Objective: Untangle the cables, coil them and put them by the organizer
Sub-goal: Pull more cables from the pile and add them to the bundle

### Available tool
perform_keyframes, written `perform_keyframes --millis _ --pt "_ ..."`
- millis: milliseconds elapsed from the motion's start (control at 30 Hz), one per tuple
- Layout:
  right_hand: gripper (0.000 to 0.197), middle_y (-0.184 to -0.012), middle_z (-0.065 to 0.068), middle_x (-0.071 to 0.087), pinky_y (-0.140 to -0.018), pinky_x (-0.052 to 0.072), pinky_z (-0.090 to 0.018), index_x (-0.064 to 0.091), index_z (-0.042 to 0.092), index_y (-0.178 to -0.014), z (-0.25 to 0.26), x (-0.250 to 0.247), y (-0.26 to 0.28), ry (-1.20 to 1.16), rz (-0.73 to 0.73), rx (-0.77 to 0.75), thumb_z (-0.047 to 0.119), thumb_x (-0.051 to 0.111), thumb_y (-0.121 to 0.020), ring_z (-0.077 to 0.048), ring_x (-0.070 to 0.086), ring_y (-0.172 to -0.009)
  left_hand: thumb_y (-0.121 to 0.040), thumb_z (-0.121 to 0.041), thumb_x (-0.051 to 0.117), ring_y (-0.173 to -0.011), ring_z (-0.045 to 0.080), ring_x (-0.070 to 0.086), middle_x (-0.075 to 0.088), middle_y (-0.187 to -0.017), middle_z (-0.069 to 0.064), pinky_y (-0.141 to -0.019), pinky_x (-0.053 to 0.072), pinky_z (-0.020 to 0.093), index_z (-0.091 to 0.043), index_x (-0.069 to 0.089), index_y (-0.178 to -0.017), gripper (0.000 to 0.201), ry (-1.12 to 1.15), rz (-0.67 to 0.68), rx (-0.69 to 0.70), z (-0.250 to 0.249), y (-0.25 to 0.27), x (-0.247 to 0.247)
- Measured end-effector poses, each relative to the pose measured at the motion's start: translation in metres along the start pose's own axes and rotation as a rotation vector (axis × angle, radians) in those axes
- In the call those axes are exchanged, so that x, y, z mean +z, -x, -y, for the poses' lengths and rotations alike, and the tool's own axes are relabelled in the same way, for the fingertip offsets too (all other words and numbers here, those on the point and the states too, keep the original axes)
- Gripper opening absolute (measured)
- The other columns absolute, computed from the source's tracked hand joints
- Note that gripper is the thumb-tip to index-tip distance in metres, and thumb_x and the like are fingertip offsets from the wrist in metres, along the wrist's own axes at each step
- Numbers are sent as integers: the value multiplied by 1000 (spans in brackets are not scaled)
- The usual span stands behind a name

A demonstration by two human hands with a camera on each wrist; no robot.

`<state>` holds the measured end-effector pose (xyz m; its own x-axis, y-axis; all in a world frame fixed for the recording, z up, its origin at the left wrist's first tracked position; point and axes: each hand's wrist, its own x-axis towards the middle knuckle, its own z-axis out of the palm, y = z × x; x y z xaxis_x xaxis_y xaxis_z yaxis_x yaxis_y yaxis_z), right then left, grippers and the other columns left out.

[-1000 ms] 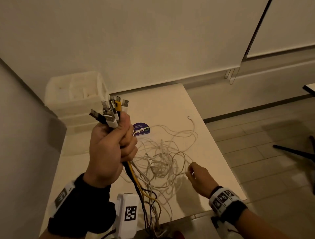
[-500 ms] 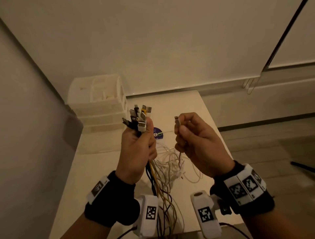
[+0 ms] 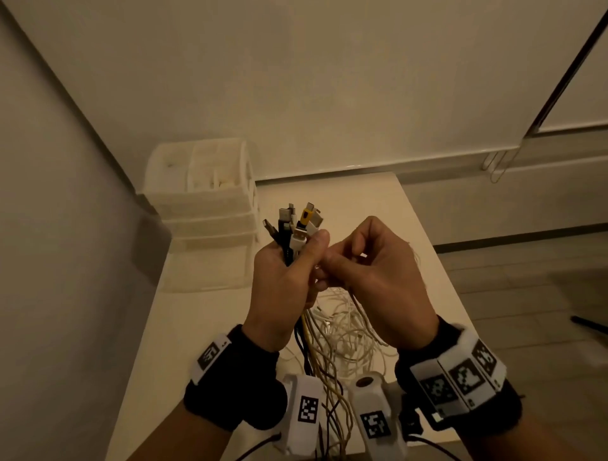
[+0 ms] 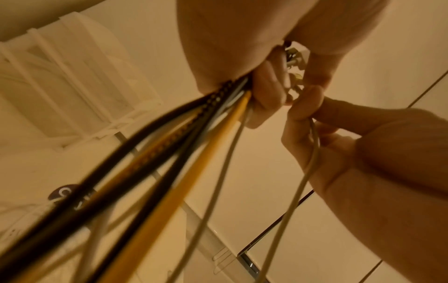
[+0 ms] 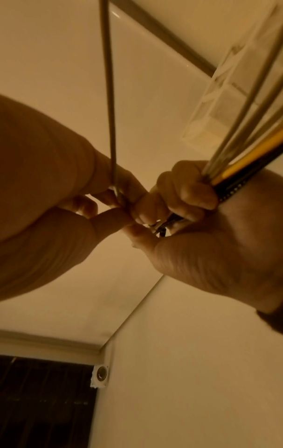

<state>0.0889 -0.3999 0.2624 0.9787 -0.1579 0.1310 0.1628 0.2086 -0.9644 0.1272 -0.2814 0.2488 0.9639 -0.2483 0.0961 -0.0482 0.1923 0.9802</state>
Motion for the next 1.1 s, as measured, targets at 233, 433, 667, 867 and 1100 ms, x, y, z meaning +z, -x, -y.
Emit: perform_keyframes --millis 233,433,667,867,1100 --pt "23 -75 -23 62 -55 56 -41 46 -2 -89 -20 5 11 90 -54 2 -2 68 -83 -32 65 -56 -95 -38 51 -39 13 42 49 -54 6 -41 35 22 -14 57 -63 40 -22 -99 13 2 -6 -1" --pt "18 -67 8 64 -61 44 -14 70 21 -95 -73 -23 51 522 186 -5 20 52 -96 -5 59 -59 -97 -41 41 -42 21 46 51 -49 5 -57 52 43 -20 56 -63 43 266 -174 91 -14 -16 -20" --pt "23 -63 15 55 -58 38 -15 66 18 -79 -89 -39 68 568 172 91 19 52 -97 -2 46 -57 -87 -53 41 -33 10 27 32 -49 0 -37 30 19 -16 49 -70 42 360 -99 -1 -14 -7 -29" --pt "32 -60 8 51 -57 36 -20 63 23 -76 -87 -25 65 567 66 35 45 46 -89 -5 45 -58 -89 -49 48 -33 8 23 27 -49 -1 -35 22 17 -15 51 -68 41 400 -114 -49 -11 -1 -27" --pt "24 -57 -1 53 -57 39 -21 66 22 -77 -83 -29 84 417 132 149 28 49 -92 -8 48 -55 -97 -22 51 -35 8 21 26 -49 0 -36 21 17 -11 35 -61 40 386 -63 -35 -11 2 -32"
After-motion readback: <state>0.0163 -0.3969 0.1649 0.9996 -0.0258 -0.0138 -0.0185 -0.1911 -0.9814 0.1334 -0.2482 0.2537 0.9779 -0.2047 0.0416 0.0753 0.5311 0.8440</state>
